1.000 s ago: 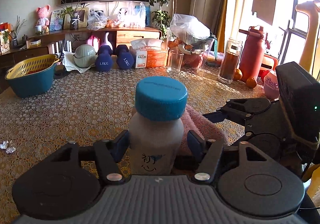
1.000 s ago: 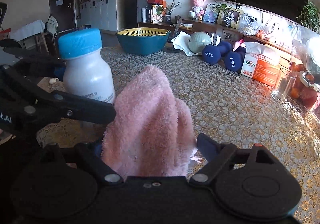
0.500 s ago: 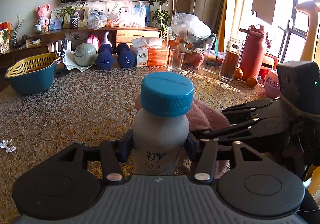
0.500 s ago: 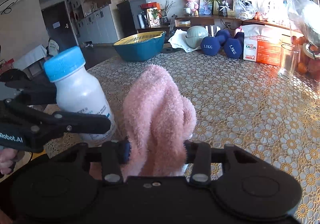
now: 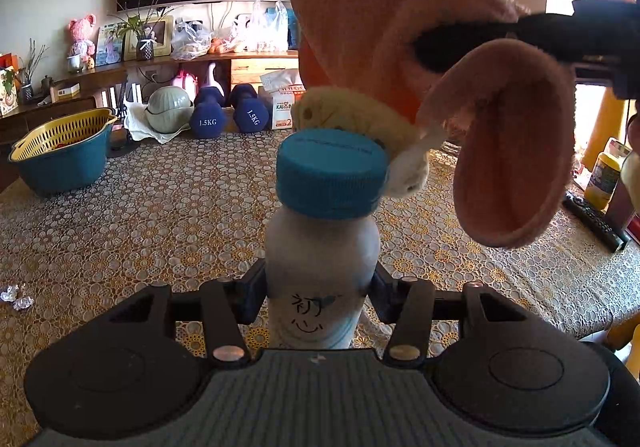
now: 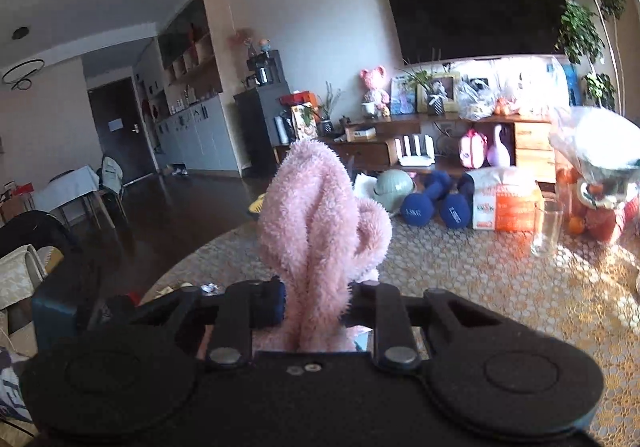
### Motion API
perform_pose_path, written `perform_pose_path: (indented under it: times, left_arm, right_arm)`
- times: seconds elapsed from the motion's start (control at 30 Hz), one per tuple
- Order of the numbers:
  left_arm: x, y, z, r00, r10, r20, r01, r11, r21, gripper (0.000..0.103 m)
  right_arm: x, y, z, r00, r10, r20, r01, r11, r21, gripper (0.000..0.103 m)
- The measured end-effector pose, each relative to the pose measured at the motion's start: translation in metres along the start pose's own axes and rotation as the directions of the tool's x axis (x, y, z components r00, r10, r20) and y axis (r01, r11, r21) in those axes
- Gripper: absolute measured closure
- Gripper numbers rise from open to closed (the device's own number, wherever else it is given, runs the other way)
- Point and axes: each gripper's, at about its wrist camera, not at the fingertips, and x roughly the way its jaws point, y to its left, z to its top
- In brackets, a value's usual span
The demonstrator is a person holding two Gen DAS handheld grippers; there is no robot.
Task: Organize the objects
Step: 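Lift the pink towel with the right tool onto the bottle's blue cap, then rub the towel over the blue cap with the right tool while the left tool holds the bottle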
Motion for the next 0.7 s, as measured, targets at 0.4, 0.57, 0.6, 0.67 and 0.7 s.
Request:
perform_pose_path:
  times: [0.4, 0.57, 0.6, 0.67, 0.7]
  left_arm:
    - [0.001, -0.006, 0.000, 1.000, 0.018, -0.002, -0.017, 0.997, 0.069, 0.054]
    - [0.001, -0.009, -0.001, 1.000, 0.020, 0.007, -0.020, 0.995, 0.093, 0.054]
    - [0.002, -0.009, -0.001, 1.000, 0.024, 0.008, -0.024, 0.995, 0.097, 0.054]
    - [0.002, -0.007, -0.002, 1.000, 0.021, 0.009, -0.022, 0.996, 0.088, 0.054]
    - [0.003, -0.006, -0.001, 1.000, 0.018, 0.008, -0.018, 0.996, 0.082, 0.054]
  right_arm:
    - [0.033, 0.060, 0.004, 0.998, 0.024, -0.064, -0.040, 0.964, -0.264, 0.080]
    - [0.046, 0.059, 0.000, 0.996, -0.028, -0.079, 0.007, 0.967, -0.254, 0.080]
    - [0.050, 0.056, -0.001, 0.996, -0.038, -0.084, 0.016, 0.968, -0.249, 0.080]
    - [0.054, 0.050, -0.004, 0.996, -0.039, -0.083, 0.020, 0.975, -0.220, 0.081]
    - [0.054, 0.047, -0.005, 0.996, -0.030, -0.082, 0.014, 0.981, -0.194, 0.081]
